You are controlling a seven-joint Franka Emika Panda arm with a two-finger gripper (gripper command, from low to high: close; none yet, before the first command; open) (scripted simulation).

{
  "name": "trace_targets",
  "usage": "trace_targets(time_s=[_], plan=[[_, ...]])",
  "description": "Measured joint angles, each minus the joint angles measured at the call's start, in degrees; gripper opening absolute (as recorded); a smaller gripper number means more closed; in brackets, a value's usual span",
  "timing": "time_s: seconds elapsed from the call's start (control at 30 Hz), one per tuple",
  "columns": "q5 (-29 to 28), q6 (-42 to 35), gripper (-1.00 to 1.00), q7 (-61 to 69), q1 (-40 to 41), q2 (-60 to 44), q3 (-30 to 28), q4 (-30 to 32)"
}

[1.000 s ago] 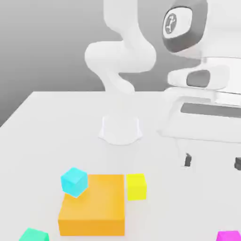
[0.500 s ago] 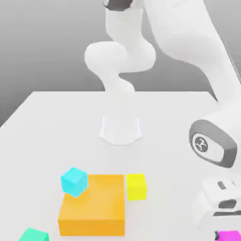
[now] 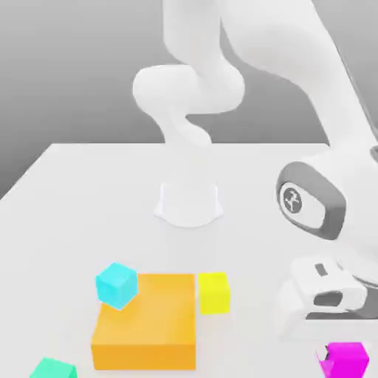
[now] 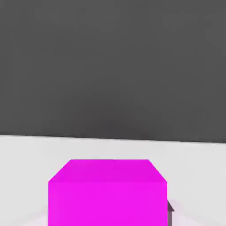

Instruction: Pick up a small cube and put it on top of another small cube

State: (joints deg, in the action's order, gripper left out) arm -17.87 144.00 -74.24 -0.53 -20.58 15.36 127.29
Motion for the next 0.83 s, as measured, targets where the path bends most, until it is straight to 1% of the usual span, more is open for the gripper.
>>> trace_targets(time_s=[0.13, 0.27, 0.37, 0.43, 0.53, 0.6, 0.7, 0.73, 0.83], plan=[[1.0, -1.3, -1.00, 5.0, 4.9, 7.5, -3.1, 6.2], [4.1, -2.1, -1.00, 11.4, 10.2, 15.7, -6.6, 12.6], [7.8, -2.4, -1.00, 17.2, 15.6, 21.9, -8.7, 17.4], [10.9, -2.6, -1.00, 21.5, 16.9, 26.1, -10.1, 20.7], [15.9, -3.1, -1.00, 28.3, 17.8, 32.2, -14.1, 25.5], [17.5, -0.6, -1.00, 30.4, 18.0, 31.7, -15.4, 27.3], [17.9, 5.9, -1.00, 30.9, 17.9, 26.6, -16.0, 28.7], [17.9, 7.8, 1.00, 30.9, 17.9, 25.0, -16.0, 29.0], [17.9, 7.8, 1.00, 30.9, 17.9, 25.0, -16.0, 29.0]])
